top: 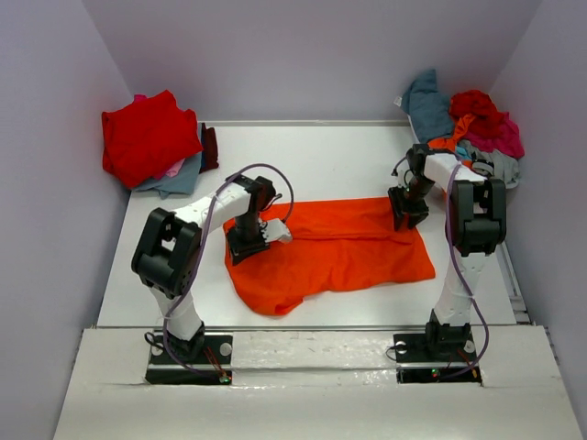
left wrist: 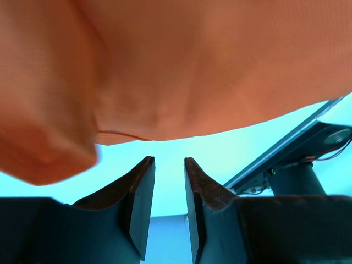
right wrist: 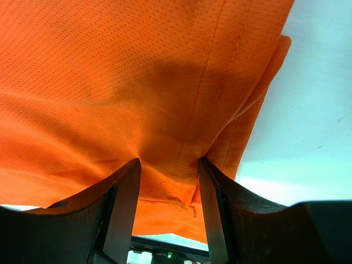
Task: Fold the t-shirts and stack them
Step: Fold the tshirt
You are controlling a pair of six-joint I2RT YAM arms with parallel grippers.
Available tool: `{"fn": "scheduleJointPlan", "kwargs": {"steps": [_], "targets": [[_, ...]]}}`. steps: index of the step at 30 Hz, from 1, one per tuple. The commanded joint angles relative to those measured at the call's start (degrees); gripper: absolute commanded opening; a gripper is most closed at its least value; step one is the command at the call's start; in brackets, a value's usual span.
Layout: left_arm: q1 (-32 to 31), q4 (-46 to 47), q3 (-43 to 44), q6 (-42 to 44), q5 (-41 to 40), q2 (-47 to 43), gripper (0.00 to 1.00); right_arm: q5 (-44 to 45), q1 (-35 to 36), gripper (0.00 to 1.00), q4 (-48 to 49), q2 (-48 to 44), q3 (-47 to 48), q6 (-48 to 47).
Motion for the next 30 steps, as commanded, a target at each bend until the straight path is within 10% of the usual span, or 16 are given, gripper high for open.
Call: {"fn": "scheduleJointPlan", "kwargs": {"steps": [1,30], "targets": [[-1.8,-2.4,-3.3,2.3,-5.6,-4.1,0.39,0.8,0.1,0.53,1.9,0.8,-2.9,-1.4],[-3.1,8.2,17.2,-5.7,1.1,9.1,0.52,0.9,0.1,0.52,2.6,-0.9,-4.5,-1.7]]}}
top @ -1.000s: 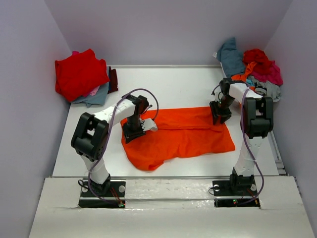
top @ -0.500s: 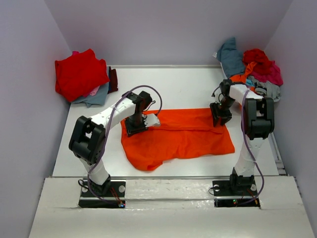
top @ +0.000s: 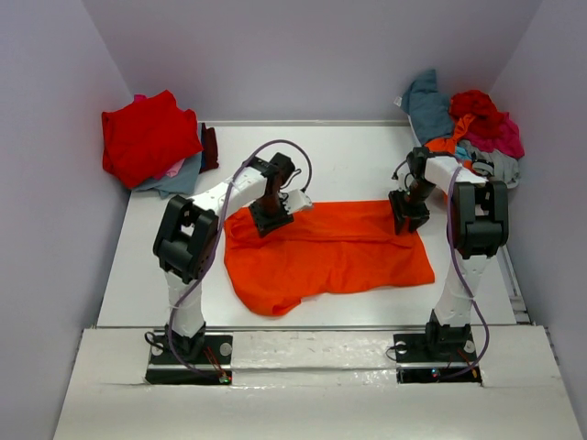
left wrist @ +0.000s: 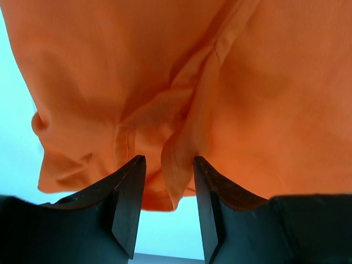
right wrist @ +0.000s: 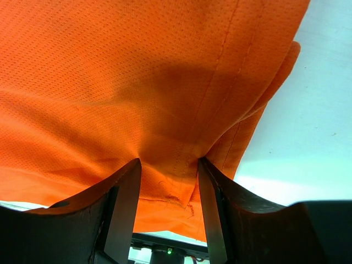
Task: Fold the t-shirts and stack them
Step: Fold the tshirt
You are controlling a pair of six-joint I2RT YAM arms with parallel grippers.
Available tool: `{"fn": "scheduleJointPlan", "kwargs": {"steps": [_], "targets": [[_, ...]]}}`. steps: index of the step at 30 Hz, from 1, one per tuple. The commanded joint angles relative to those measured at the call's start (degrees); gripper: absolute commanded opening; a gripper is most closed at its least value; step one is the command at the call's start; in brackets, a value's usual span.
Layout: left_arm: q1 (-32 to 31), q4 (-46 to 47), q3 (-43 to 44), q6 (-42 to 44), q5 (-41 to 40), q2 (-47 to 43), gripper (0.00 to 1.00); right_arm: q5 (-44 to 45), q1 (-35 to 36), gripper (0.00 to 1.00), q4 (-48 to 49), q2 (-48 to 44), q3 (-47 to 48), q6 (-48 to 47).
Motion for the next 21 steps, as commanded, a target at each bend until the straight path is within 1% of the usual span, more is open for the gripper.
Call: {"fn": "scheduleJointPlan", "kwargs": {"steps": [1,5,9,12,21], "targets": [[0.6,0.1,4.3,-1.6,3.4,1.8,0.52,0.6,0.1,0.52,2.4,0.9,-1.6,-1.5],[0.6,-1.1,6.8,-2.0,6.1,4.7,0.51,1.0,0.1,0.52,2.6,1.0,-2.1,-1.7],[0.6,-2.2,6.8,-1.4,8.1,4.7,0.52,1.6,0.1,0.52,2.9,1.0,-2.4,-2.0],[0.6,-6.4,6.9,-0.2,10.1,5.1,0.51,2.0,0.1,0.51,2.9,1.1,-2.3,-2.2],[0.6,-9.3,1.2,1.6,11.5,1.1,0.51,2.0,0.1,0.51,3.0,1.6,-2.2,-2.1]]}}
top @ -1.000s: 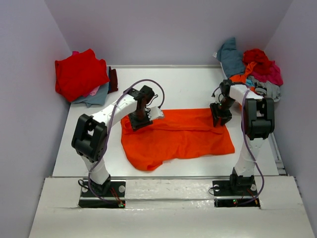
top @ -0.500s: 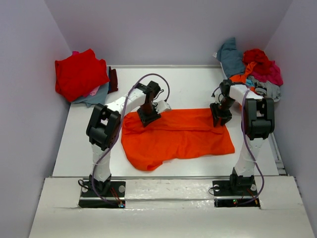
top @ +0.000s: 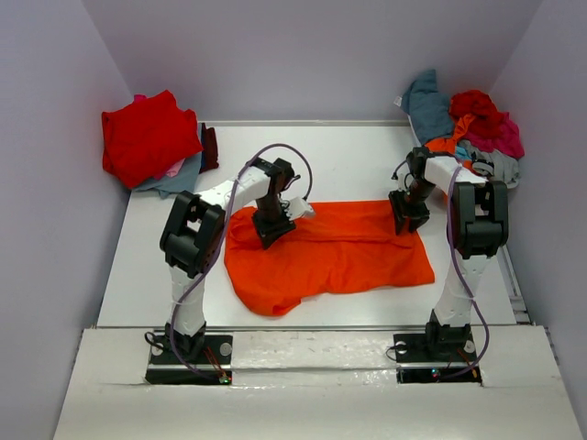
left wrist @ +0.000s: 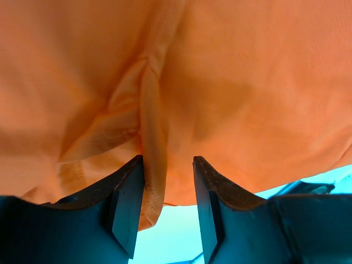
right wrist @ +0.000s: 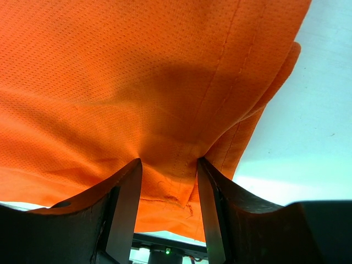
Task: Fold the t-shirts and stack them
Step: Fold the tshirt
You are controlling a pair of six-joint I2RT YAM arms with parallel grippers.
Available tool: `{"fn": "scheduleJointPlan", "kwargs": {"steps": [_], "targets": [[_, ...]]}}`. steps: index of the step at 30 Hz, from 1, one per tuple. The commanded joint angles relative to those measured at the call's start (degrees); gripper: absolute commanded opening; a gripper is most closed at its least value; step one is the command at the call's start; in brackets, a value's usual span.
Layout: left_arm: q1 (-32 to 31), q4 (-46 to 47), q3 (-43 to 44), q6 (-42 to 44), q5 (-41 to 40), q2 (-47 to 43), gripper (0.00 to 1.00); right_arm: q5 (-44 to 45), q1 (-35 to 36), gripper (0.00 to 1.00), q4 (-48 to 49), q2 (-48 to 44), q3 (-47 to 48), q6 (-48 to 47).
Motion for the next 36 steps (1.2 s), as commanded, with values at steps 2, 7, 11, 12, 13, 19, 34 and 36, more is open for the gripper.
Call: {"fn": "scheduleJointPlan", "kwargs": {"steps": [2,7,11,12,13,19,34,36], "targets": [[0.2,-5.0,-2.5,1.8,2.1,-5.2,0.51,1.3,0.1,0.5,2.9,1.6,-2.1,-1.6],[-0.3,-5.8,-4.1,1.8,1.8,-6.9,0.5,1.6,0.1,0.5,2.9,1.3,-2.2,-1.7],[-2.4,-5.6,-6.2,2.5,-1.4,-9.4,0.5,1.8,0.1,0.5,2.9,1.1,-2.5,-1.8],[-2.9,-5.7,-6.6,2.6,-1.9,-9.7,0.5,1.9,0.1,0.5,2.9,1.1,-2.5,-1.8],[-3.5,-5.8,-6.8,2.7,-2.4,-10.0,0.5,1.9,0.1,0.5,2.9,1.1,-2.4,-1.8],[-6.6,-5.7,-8.0,2.6,-4.0,-12.3,0.5,1.8,0.1,0.5,2.7,0.8,-2.6,-1.6],[-10.1,0.1,-8.7,-1.2,-7.1,-14.1,0.5,1.9,0.1,0.49,3.0,-0.6,-4.4,-1.7],[-9.4,1.6,-6.5,-2.4,-8.1,-13.4,0.5,2.0,0.1,0.49,3.0,-0.7,-4.3,-1.7]]}}
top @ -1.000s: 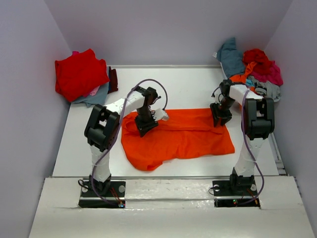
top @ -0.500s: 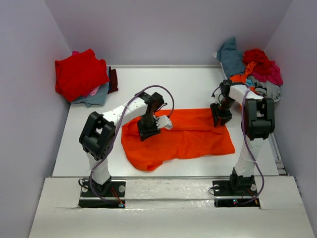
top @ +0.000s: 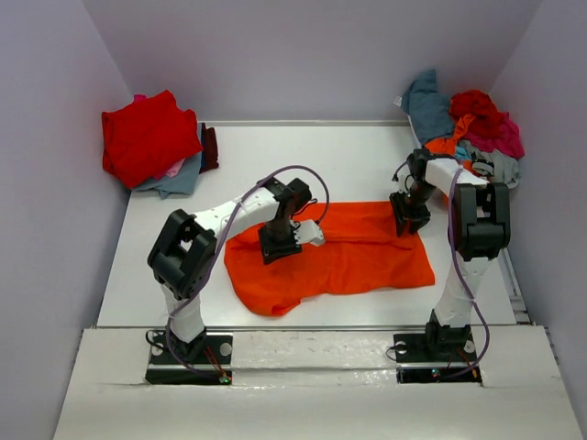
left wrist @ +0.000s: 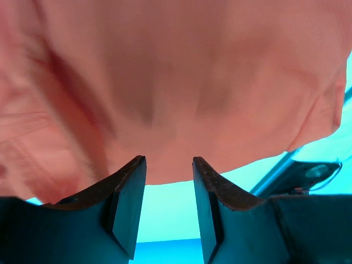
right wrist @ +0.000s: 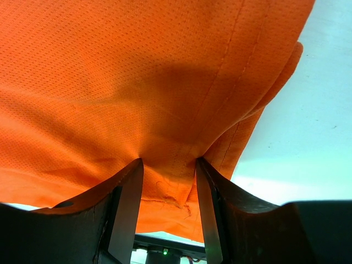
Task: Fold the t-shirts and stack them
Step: Fold the tshirt
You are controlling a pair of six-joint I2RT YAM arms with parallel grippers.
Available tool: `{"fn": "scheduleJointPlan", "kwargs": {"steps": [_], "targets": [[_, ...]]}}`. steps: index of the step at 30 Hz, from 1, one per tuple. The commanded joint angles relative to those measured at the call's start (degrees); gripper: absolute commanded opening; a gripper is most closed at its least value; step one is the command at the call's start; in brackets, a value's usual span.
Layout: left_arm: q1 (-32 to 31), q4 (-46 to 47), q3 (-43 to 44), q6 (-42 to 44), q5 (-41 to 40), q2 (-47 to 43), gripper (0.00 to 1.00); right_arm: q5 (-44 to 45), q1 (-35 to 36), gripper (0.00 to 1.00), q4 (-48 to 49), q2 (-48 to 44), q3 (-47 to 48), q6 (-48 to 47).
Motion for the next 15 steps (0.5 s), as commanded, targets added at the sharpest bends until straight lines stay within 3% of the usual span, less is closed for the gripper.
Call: {"fn": "scheduleJointPlan", "kwargs": {"steps": [1,10,15], "targets": [[1.9,3.4,5.3,-2.8,-2.4,-2.2,0.5,1.3,0.1,0.49,2.0,0.7,-2.1,-1.3],[7.8,6.4,14.0,-5.7,-3.3,1.7,0.51,1.2,0.1,0.49,2.2,0.8,-2.2,-1.5],[11.8,5.9,15.7,-7.2,0.6,5.7,0.51,1.0,0.1,0.49,2.2,1.0,-2.0,-1.5]]}}
